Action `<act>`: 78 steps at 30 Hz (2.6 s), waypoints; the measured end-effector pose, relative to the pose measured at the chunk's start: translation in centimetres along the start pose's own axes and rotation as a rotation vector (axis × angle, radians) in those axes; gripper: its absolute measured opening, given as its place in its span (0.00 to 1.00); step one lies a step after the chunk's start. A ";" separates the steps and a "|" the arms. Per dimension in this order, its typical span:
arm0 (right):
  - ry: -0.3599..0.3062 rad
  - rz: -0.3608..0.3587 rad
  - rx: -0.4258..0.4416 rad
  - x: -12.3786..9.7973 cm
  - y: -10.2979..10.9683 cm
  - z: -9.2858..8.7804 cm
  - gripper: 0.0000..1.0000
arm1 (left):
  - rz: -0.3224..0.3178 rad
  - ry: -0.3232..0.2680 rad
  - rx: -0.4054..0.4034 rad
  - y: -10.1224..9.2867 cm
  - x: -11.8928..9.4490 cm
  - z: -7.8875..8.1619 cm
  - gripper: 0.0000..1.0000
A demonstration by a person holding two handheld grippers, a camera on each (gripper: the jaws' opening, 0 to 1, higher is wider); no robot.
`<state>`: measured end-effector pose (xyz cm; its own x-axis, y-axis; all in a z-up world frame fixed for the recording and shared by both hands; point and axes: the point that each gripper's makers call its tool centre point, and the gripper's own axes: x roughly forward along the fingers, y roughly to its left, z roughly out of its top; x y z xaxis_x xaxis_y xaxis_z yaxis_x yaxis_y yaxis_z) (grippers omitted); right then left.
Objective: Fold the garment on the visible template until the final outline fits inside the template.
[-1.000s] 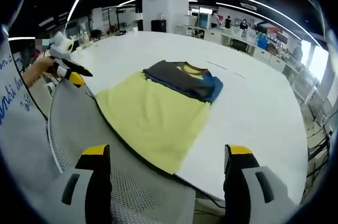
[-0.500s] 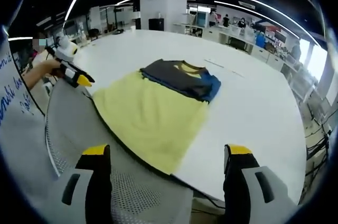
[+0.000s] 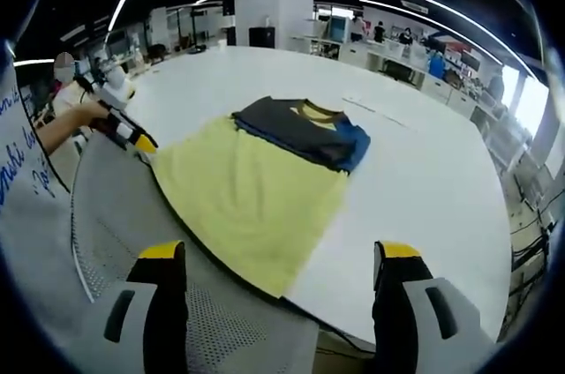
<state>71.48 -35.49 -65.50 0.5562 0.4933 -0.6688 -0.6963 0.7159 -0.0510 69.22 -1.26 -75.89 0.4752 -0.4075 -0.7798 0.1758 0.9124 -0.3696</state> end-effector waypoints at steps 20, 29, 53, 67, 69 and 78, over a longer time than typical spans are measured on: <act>0.016 0.014 0.000 0.6 -0.1 0.0 0.87 | 0.041 0.067 0.023 0.2 1.0 -1.1 0.15; 0.036 0.059 -0.004 1.4 0.8 -0.3 0.81 | 0.052 0.082 0.023 0.5 1.3 -1.3 0.05; 0.267 0.102 0.105 5.1 0.5 -6.0 0.36 | 0.076 0.103 0.055 0.5 1.3 -1.5 0.00; 0.381 0.104 0.190 6.9 0.0 -8.8 0.24 | 0.076 0.094 0.037 0.5 1.3 -1.5 0.00; 0.373 0.114 0.211 7.2 0.0 -8.8 0.24 | 0.077 0.095 0.035 0.5 1.3 -1.4 0.00; 0.426 0.114 0.249 7.7 -0.1 -10.1 0.23 | 0.079 0.104 0.038 0.5 1.4 -1.4 0.00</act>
<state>71.21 -36.75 -78.10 0.2129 0.3669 -0.9056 -0.5838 0.7910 0.1832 68.77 -1.44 -77.84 0.3970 -0.3346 -0.8547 0.1746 0.9417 -0.2876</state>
